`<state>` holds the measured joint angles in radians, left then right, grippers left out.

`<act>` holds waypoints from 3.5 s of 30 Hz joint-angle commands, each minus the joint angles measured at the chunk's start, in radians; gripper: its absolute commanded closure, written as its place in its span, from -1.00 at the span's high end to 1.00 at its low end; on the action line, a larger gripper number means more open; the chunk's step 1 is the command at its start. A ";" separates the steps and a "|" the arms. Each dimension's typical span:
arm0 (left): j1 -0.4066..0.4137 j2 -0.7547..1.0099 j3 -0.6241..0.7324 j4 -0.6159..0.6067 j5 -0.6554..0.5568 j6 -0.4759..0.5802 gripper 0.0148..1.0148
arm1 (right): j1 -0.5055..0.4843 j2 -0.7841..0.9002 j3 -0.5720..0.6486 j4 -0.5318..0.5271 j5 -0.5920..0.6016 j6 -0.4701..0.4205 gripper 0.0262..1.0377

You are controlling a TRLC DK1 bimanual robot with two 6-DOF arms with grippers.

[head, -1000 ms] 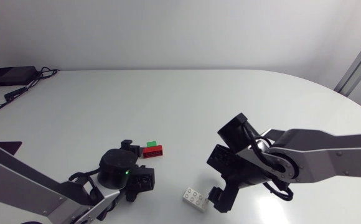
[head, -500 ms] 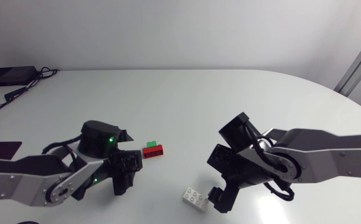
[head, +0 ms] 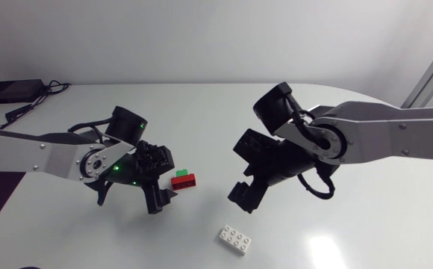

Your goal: Separate the duplo bricks

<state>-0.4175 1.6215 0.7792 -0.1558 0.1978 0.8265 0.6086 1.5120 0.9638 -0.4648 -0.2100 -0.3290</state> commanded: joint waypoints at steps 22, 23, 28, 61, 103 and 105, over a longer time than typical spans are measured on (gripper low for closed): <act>0.039 0.213 0.144 -0.042 0.094 -0.013 -0.46 | -0.061 -0.030 -0.126 0.018 -0.032 -0.008 0.91; 0.036 0.213 0.143 -0.042 0.094 -0.012 -0.48 | -0.061 -0.030 -0.131 0.023 -0.032 -0.008 0.91; 0.008 0.193 0.100 -0.001 0.063 0.010 -0.52 | -0.072 -0.026 -0.152 0.037 -0.034 -0.012 0.91; -0.155 0.008 -0.297 0.708 -0.551 0.790 -0.51 | -0.075 -0.047 -0.235 0.092 -0.037 0.005 0.91; -0.178 -0.244 -0.380 0.492 -0.567 0.763 0.91 | -0.073 -0.033 -0.232 0.097 -0.037 0.008 0.91; -0.153 -0.244 -0.317 0.404 -0.546 0.688 0.91 | -0.073 -0.035 -0.232 0.097 -0.037 0.008 0.91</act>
<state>-0.5892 1.3888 0.4023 0.2718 -0.3553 1.5593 0.5365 1.4734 0.7498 -0.3798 -0.2398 -0.3321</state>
